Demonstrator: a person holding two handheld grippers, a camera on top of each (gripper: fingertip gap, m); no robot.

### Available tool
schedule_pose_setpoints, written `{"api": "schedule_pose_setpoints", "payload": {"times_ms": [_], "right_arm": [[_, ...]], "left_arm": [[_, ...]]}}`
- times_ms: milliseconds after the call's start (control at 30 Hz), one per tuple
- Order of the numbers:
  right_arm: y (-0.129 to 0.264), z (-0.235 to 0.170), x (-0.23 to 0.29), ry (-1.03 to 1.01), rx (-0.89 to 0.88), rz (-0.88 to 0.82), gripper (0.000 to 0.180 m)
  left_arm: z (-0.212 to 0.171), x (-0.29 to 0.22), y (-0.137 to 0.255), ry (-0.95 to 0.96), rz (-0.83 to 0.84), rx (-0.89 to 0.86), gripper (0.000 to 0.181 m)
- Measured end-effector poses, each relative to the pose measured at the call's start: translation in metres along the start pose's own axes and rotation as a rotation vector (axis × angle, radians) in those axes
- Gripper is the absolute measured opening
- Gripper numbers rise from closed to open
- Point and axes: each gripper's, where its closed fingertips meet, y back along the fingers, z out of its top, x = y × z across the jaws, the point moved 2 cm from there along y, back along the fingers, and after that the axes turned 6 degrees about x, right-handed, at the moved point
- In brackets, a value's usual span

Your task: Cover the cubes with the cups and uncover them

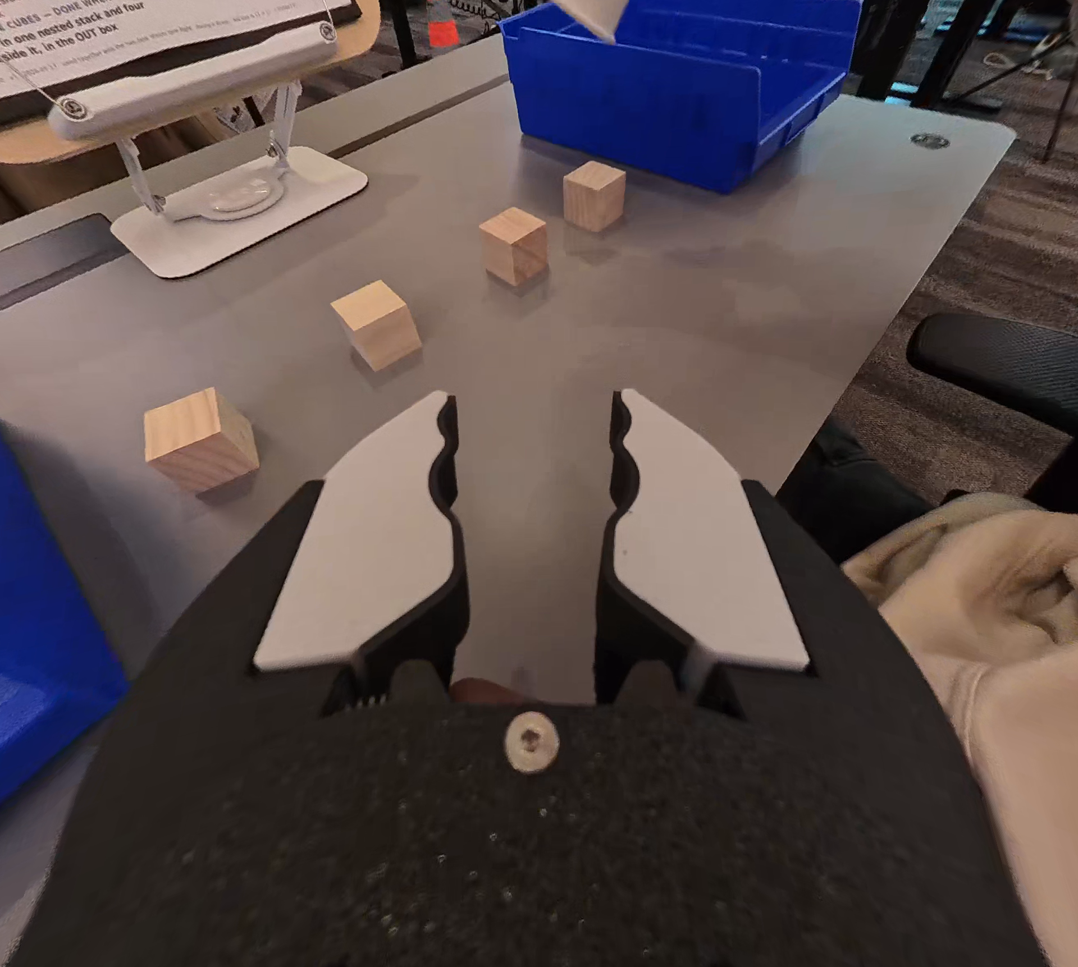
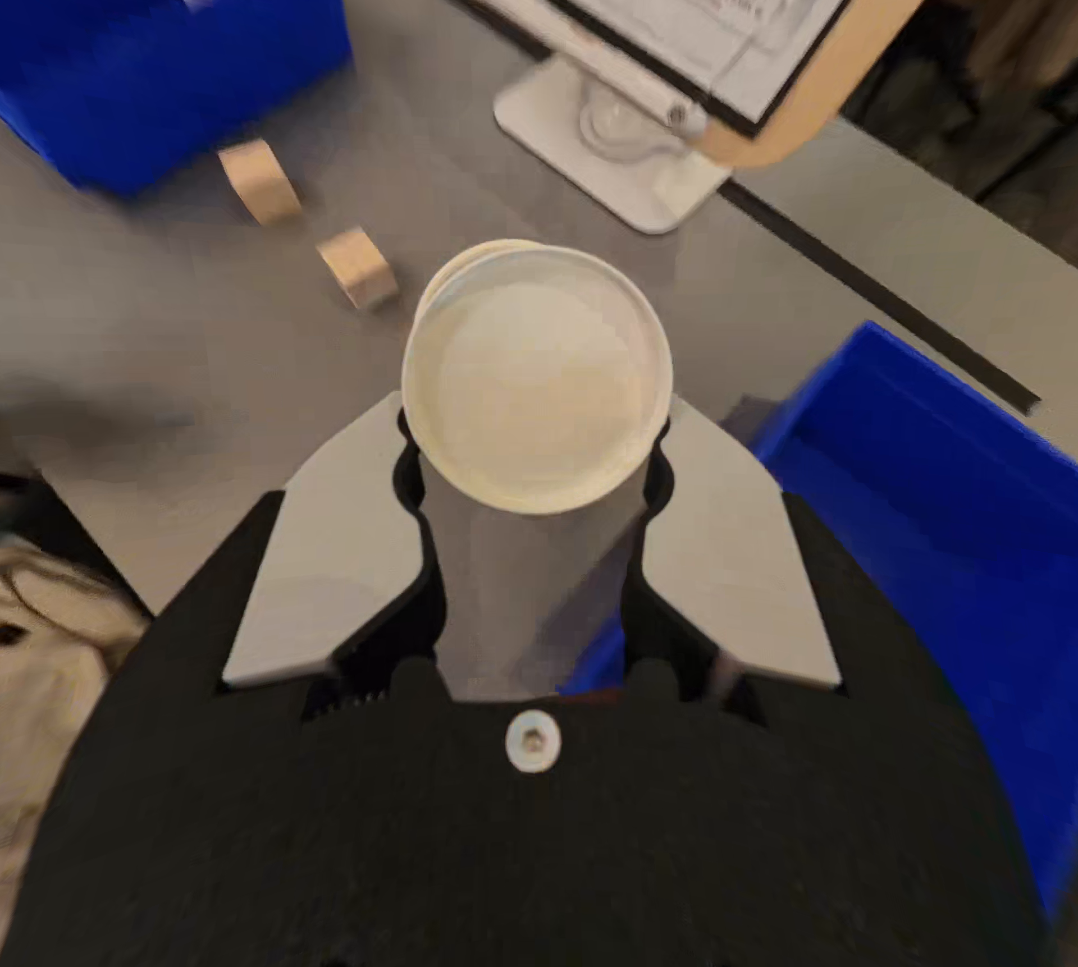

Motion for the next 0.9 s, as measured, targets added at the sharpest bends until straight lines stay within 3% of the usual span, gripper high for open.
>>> {"api": "schedule_pose_setpoints", "payload": {"times_ms": [167, 400, 667, 900], "right_arm": [[-0.038, -0.030, -0.012, 0.093, 0.325, 0.007, 0.076], [-0.079, -0.066, -0.018, 0.133, 0.556, -0.024, 0.076], [-0.099, -0.091, -0.023, 0.120, 0.580, -0.019, 0.076], [-0.083, -0.072, -0.029, 0.129, 0.422, -0.084, 0.085]], "left_arm": [[0.007, -0.001, 0.005, 0.032, -0.034, -0.026, 0.048], [0.007, -0.005, 0.006, -0.004, -0.016, -0.013, 0.048], [-0.001, -0.005, -0.001, 0.018, -0.021, 0.026, 0.049], [-0.010, -0.002, -0.008, 0.045, -0.019, 0.075, 0.051]]}}
